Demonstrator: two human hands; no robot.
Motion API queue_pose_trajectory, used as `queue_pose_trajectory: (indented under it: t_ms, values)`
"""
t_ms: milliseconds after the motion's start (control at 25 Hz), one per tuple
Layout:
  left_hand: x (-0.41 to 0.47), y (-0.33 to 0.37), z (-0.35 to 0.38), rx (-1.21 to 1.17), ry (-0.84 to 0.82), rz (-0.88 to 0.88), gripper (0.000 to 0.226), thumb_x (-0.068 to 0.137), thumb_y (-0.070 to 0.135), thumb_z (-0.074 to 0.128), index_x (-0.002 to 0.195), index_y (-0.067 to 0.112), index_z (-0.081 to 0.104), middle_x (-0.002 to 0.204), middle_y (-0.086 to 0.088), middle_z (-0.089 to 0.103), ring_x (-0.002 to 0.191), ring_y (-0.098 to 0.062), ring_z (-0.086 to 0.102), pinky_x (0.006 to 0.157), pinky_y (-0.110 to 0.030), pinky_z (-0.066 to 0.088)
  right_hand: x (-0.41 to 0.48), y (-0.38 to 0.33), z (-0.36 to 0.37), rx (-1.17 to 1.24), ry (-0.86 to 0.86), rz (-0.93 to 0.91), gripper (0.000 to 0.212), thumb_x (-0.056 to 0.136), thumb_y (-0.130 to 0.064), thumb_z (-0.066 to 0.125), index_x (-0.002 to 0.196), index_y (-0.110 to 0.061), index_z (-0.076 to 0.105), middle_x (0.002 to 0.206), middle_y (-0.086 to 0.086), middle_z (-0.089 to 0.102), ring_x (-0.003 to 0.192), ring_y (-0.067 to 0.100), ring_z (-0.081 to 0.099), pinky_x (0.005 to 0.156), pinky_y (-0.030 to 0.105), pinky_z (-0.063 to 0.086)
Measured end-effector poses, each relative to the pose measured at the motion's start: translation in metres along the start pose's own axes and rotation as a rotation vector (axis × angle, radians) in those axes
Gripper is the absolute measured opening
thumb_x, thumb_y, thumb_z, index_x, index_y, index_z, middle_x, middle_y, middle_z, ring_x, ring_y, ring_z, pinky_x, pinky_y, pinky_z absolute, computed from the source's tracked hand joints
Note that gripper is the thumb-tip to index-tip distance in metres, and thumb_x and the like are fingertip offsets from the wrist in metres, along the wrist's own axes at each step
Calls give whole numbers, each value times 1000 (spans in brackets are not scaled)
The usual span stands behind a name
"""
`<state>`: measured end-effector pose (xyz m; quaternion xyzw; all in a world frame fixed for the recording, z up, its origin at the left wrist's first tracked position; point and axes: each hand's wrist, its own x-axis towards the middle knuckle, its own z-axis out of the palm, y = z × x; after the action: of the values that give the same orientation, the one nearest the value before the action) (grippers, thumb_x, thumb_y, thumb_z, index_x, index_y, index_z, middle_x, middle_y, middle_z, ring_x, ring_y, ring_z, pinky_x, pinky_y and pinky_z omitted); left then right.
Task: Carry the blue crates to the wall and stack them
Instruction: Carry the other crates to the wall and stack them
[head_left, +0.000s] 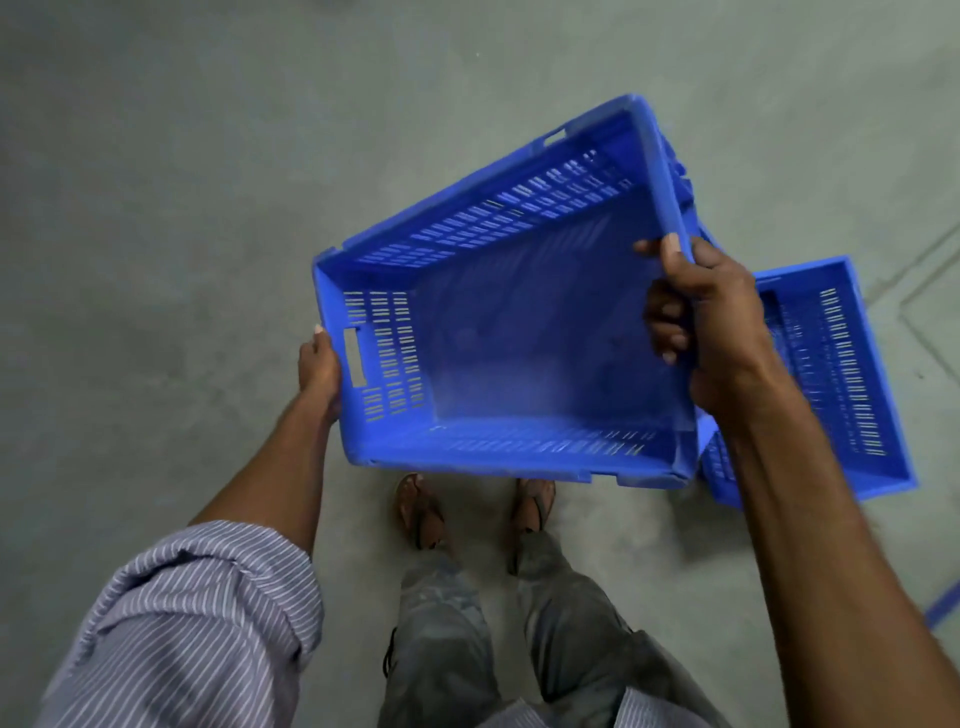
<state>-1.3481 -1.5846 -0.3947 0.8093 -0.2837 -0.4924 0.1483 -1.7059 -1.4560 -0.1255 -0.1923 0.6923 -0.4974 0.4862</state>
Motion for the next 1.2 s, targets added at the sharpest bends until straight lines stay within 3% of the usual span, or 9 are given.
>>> queue_pose_trajectory:
  t_ms: [80, 160, 280, 520, 800, 960, 1200]
  values:
    - [-8, 8, -17, -189, -93, -9, 62, 105, 57, 28, 99, 7, 63, 84, -6, 67, 67, -17, 68, 65, -31, 56, -6, -8, -8, 46, -86, 11, 21, 105, -37, 51, 108, -19, 61, 55, -9, 23, 39, 7, 17, 40, 17, 18]
    - [-22, 17, -39, -325, -155, 12, 54, 105, 58, 29, 80, 18, 55, 57, 6, 53, 42, -6, 48, 47, -23, 40, -4, -10, -11, 34, -102, 11, 20, 105, -37, 49, 107, -19, 59, 55, -10, 24, 40, 6, 17, 40, 16, 17]
    - [-30, 20, -84, -419, -362, 7, 56, 99, 69, 34, 74, 21, 48, 51, 6, 45, 43, -10, 42, 48, -24, 36, 13, -8, -12, -57, -85, 20, 23, 105, -41, 46, 101, -20, 57, 53, -11, 29, 41, 6, 19, 40, 15, 18]
    - [-65, 36, -157, -516, -527, -63, 58, 91, 75, 38, 74, 21, 48, 48, 6, 40, 36, -6, 34, 42, -16, 35, 45, 4, -2, -217, -107, 156, 44, 103, -58, 37, 87, -21, 54, 57, -5, 41, 44, 11, 30, 42, 21, 26]
    - [-88, 68, -226, -318, -487, -107, 57, 96, 73, 32, 74, 20, 41, 45, 8, 38, 31, -6, 31, 34, -13, 27, 45, 6, 44, -420, -65, 187, 48, 106, -51, 35, 80, -14, 54, 61, 3, 44, 40, 13, 37, 37, 19, 29]
    - [-109, 67, -260, -288, -445, -134, 57, 100, 68, 27, 72, 20, 37, 42, 7, 34, 29, -5, 29, 31, -12, 25, 39, 1, 65, -473, -146, 258, 47, 107, -45, 33, 78, -12, 51, 64, 5, 43, 47, 17, 36, 40, 23, 28]
    - [-168, 39, -294, -322, -321, -138, 57, 100, 68, 29, 73, 19, 38, 42, 6, 33, 30, -6, 29, 32, -12, 26, 23, -22, 79, -503, -304, 349, 51, 105, -53, 29, 71, -17, 42, 61, 1, 38, 37, 12, 35, 39, 20, 25]
